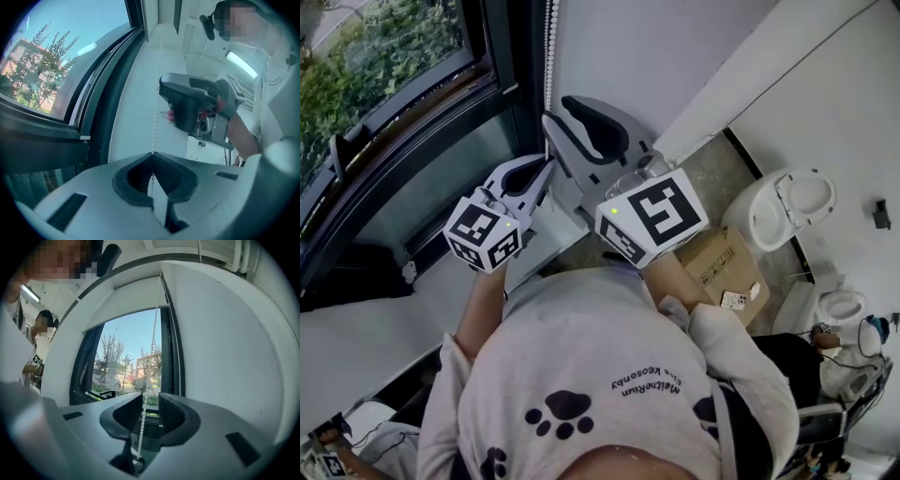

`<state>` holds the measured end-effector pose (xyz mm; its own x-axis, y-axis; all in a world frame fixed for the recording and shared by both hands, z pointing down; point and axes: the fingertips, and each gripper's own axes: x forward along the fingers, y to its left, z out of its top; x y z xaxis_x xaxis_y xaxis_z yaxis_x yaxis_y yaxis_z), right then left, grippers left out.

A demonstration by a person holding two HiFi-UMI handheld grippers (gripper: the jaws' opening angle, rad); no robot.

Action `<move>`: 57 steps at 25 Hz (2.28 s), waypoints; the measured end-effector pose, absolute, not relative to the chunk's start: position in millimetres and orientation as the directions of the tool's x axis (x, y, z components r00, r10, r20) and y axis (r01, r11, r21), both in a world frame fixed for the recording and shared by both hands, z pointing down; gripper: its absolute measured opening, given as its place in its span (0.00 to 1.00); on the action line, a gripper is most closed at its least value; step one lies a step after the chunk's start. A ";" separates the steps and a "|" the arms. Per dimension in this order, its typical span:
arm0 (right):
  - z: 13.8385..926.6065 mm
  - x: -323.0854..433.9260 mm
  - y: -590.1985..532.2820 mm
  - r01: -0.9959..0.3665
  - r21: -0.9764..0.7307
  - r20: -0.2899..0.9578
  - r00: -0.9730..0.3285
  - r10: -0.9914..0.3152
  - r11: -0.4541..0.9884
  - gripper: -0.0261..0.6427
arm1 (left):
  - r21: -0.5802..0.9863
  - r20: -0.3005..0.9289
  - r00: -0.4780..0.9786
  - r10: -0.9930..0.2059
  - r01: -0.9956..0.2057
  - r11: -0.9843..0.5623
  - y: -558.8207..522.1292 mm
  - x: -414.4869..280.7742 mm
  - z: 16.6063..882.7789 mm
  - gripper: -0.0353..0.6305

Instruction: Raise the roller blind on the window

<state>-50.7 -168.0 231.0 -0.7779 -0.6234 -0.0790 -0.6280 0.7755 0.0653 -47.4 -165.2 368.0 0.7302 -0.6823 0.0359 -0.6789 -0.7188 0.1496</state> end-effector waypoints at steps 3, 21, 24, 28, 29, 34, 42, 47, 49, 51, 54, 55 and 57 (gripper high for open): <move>211.5 -59.1 -169.7 -0.616 0.085 -0.103 -0.787 -0.608 0.783 0.20 | 0.149 0.034 0.730 -0.683 -0.679 -0.719 -163.4 -46.9 368.2 0.07; 228.5 -62.6 -174.5 -0.638 0.095 -0.076 -0.770 -0.634 0.764 0.06 | 0.154 0.077 0.706 -0.704 -0.706 -0.691 -162.0 -44.7 400.1 0.07; 247.3 -62.7 -174.5 -0.643 0.090 -0.047 -0.766 -0.641 0.761 0.06 | 0.165 0.107 0.699 -0.707 -0.714 -0.681 -161.0 -45.3 418.5 0.07; 274.6 -64.0 -173.8 -0.641 0.085 0.003 -0.765 -0.644 0.762 0.06 | 0.184 0.157 0.692 -0.705 -0.721 -0.668 -159.5 -45.7 445.8 0.07; 281.9 -64.6 -173.5 -0.641 0.082 0.018 -0.765 -0.644 0.763 0.06 | 0.191 0.169 0.690 -0.704 -0.723 -0.664 -158.7 -45.9 452.8 0.07; 315.8 -65.4 -172.5 -0.640 0.061 0.077 -0.762 -0.643 0.766 0.06 | 0.224 0.222 0.682 -0.696 -0.731 -0.644 -152.6 -47.3 485.7 0.07; 348.5 -65.2 -171.7 -0.646 0.048 0.122 -0.753 -0.646 0.762 0.06 | 0.245 0.277 0.673 -0.686 -0.740 -0.626 -147.2 -48.4 516.9 0.07; 349.9 -66.8 -172.1 -0.649 0.047 0.114 -0.752 -0.650 0.759 0.06 | 0.209 0.280 0.664 -0.693 -0.747 -0.631 -148.8 -50.1 517.7 0.07; 349.1 -66.2 -171.9 -0.650 0.048 0.112 -0.751 -0.650 0.759 0.06 | 0.201 0.282 0.669 -0.688 -0.742 -0.639 -147.8 -48.6 517.3 0.07; 348.1 -65.7 -171.7 -0.650 0.048 0.109 -0.751 -0.651 0.759 0.06 | 0.209 0.281 0.675 -0.682 -0.737 -0.643 -145.8 -47.3 516.9 0.07; 347.9 -65.9 -172.4 -0.651 0.047 0.106 -0.751 -0.651 0.758 0.06 | 0.216 0.255 0.678 -0.689 -0.735 -0.643 -144.3 -48.8 508.6 0.07; 347.9 -65.7 -172.9 -0.651 0.047 0.105 -0.751 -0.652 0.758 0.06 | 0.218 0.240 0.680 -0.693 -0.733 -0.644 -144.3 -49.3 502.9 0.08; 348.0 -65.3 -173.9 -0.651 0.046 0.103 -0.751 -0.652 0.758 0.06 | 0.224 0.208 0.684 -0.699 -0.729 -0.647 -145.2 -51.2 488.3 0.22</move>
